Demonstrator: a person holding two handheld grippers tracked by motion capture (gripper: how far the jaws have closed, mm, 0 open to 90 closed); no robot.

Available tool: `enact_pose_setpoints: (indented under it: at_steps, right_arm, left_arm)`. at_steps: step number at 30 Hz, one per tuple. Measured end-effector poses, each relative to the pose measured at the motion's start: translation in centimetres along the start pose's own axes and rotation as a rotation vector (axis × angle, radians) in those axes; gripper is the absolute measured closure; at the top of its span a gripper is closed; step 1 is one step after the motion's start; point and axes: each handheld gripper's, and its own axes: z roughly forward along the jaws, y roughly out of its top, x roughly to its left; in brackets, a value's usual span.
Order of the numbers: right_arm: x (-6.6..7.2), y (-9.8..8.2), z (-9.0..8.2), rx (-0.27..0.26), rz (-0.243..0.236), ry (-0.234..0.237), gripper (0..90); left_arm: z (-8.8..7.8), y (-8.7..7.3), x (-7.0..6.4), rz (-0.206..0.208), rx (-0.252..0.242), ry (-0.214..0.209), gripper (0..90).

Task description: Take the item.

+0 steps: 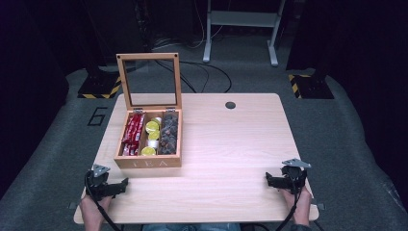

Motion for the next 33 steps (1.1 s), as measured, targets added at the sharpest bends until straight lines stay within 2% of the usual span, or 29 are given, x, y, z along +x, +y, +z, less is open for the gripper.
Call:
enact_pose_setpoints:
  at_steps: [2,6,8,10,18,19,23,27,33]
  right_arm:
    - [0.1,0.0,0.0,-0.004,0.007,-0.007,0.0]
    - [0.1,0.0,-0.1,0.001,-0.009,-0.005,0.0]
    - [0.2,0.0,0.0,0.000,0.008,-0.005,0.0]
    - [0.1,0.1,0.0,0.006,-0.007,0.009,0.0]
    - [0.2,0.2,0.2,0.000,0.000,0.010,0.0]
    - [0.1,0.3,0.2,0.007,-0.007,0.022,0.0]
    - [0.1,0.4,0.3,0.008,-0.011,0.021,0.0]
    - [0.0,0.4,0.3,0.013,-0.026,0.026,0.0]
    - [0.0,0.5,0.4,0.013,-0.024,0.025,0.0]
  left_arm:
    - [0.0,0.0,0.0,-0.004,0.000,0.001,1.0]
    - [0.1,0.0,0.0,-0.010,-0.004,0.002,1.0]
    - [0.1,0.0,0.0,-0.012,-0.004,0.002,1.0]
    - [0.0,0.0,0.0,-0.005,0.000,0.003,1.0]
    - [0.1,0.1,0.0,-0.008,-0.002,0.004,1.0]
    - [0.1,0.0,-0.1,-0.012,-0.005,0.005,1.0]
    - [0.0,0.1,0.0,0.005,0.006,-0.003,0.9]
    - [-0.1,0.2,-0.1,-0.005,0.009,-0.024,0.2]
    - [-1.1,0.7,-0.2,0.004,-0.021,-0.032,0.4]
